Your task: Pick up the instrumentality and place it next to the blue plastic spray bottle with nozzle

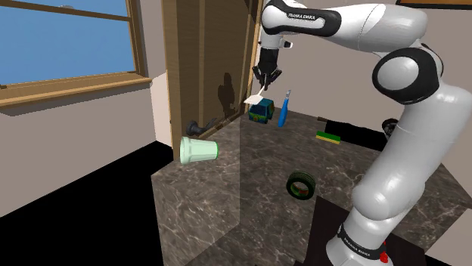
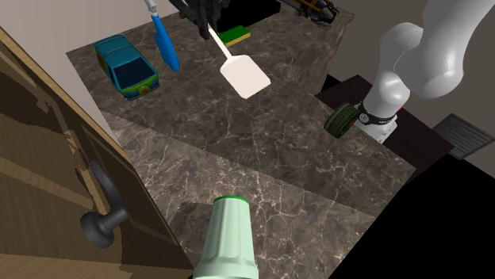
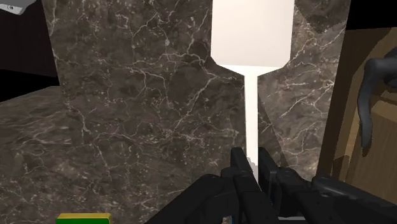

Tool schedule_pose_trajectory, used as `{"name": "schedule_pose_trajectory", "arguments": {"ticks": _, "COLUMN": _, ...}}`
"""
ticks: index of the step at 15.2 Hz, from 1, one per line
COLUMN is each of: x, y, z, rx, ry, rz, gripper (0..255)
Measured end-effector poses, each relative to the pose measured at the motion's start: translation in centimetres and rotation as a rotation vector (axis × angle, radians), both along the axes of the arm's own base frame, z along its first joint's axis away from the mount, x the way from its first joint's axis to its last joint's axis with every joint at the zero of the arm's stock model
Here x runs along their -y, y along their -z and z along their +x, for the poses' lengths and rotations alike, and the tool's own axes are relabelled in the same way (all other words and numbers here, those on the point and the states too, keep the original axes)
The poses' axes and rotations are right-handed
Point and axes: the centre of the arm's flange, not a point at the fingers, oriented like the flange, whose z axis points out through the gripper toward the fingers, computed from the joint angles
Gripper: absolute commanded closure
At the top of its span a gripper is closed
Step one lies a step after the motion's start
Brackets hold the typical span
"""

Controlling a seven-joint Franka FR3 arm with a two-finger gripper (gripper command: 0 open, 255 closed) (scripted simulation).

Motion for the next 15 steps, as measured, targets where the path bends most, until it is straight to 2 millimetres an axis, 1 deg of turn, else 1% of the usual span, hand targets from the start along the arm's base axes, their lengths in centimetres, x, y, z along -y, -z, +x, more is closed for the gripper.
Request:
{"name": "schedule_pose_trajectory", "arguments": {"ticks": 1, "x": 1.4, "y": -0.1, "z": -0.4, "rx": 0.0, "ry": 0.0, "rz": 0.0, "gripper": 255}}
{"name": "schedule_pose_trajectory", "arguments": {"ticks": 3, "x": 4.1, "y": 0.1, "z": -1.7, "rx": 0.0, "ry": 0.0, "rz": 0.0, "gripper": 255}}
{"name": "schedule_pose_trajectory", "arguments": {"ticks": 7, "x": 8.8, "y": 0.1, "z": -2.7, "rx": 0.0, "ry": 0.0, "rz": 0.0, "gripper": 255}}
{"name": "schedule_pose_trajectory", "arguments": {"ticks": 8, "x": 10.2, "y": 0.2, "z": -3.4, "rx": 0.0, "ry": 0.001, "rz": 0.0, "gripper": 255}}
{"name": "schedule_pose_trajectory", "arguments": {"ticks": 9, "x": 11.4, "y": 0.2, "z": -3.6, "rx": 0.0, "ry": 0.0, "rz": 0.0, "gripper": 255}}
{"name": "schedule_pose_trajectory", "arguments": {"ticks": 12, "x": 15.0, "y": -0.1, "z": -5.1, "rx": 0.0, "ry": 0.0, "rz": 0.0, "gripper": 255}}
{"name": "schedule_pose_trajectory", "arguments": {"ticks": 15, "x": 19.1, "y": 0.2, "z": -6.4, "rx": 0.0, "ry": 0.0, "rz": 0.0, "gripper": 255}}
